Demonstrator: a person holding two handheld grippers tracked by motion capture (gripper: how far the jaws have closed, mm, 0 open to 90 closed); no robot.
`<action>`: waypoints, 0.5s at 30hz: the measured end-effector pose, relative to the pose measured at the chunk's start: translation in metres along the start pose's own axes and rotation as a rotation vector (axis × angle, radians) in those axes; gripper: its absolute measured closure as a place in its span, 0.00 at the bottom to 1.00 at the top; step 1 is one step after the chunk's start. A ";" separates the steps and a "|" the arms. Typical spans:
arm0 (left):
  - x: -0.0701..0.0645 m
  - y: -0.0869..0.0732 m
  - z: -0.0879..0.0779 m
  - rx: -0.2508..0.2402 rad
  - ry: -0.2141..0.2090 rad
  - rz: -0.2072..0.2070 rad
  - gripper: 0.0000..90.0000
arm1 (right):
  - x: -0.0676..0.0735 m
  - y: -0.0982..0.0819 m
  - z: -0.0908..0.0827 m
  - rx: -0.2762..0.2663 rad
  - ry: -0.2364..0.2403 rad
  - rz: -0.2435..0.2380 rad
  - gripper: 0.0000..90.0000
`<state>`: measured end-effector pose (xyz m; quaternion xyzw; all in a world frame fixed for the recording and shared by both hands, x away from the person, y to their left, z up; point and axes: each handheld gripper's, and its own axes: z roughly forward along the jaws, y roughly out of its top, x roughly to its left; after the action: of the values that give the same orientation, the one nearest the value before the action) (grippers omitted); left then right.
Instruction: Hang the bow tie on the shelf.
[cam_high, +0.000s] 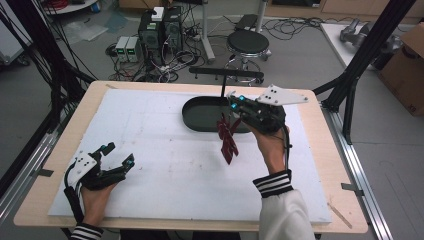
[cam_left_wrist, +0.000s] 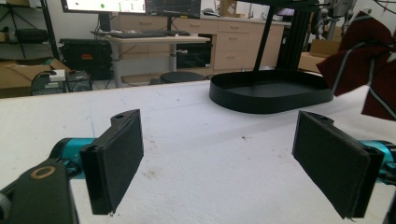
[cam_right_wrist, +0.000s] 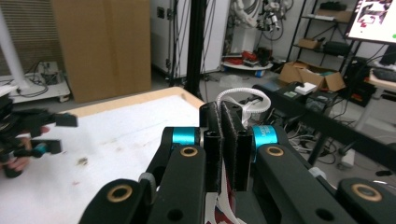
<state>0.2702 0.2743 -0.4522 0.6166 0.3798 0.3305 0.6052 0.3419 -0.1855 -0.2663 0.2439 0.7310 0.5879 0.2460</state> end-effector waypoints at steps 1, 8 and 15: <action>0.000 0.000 0.000 0.000 0.001 -0.002 0.19 | -0.003 0.002 0.001 -0.001 -0.004 -0.004 0.97; 0.000 0.000 0.000 0.001 0.001 0.000 0.19 | -0.022 0.010 0.014 0.006 -0.025 0.002 0.97; 0.000 0.000 0.000 0.003 0.004 -0.001 0.19 | -0.044 0.011 0.031 0.011 -0.043 0.023 0.97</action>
<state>0.2704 0.2739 -0.4520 0.6168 0.3816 0.3309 0.6037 0.3958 -0.1891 -0.2581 0.2661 0.7260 0.5811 0.2537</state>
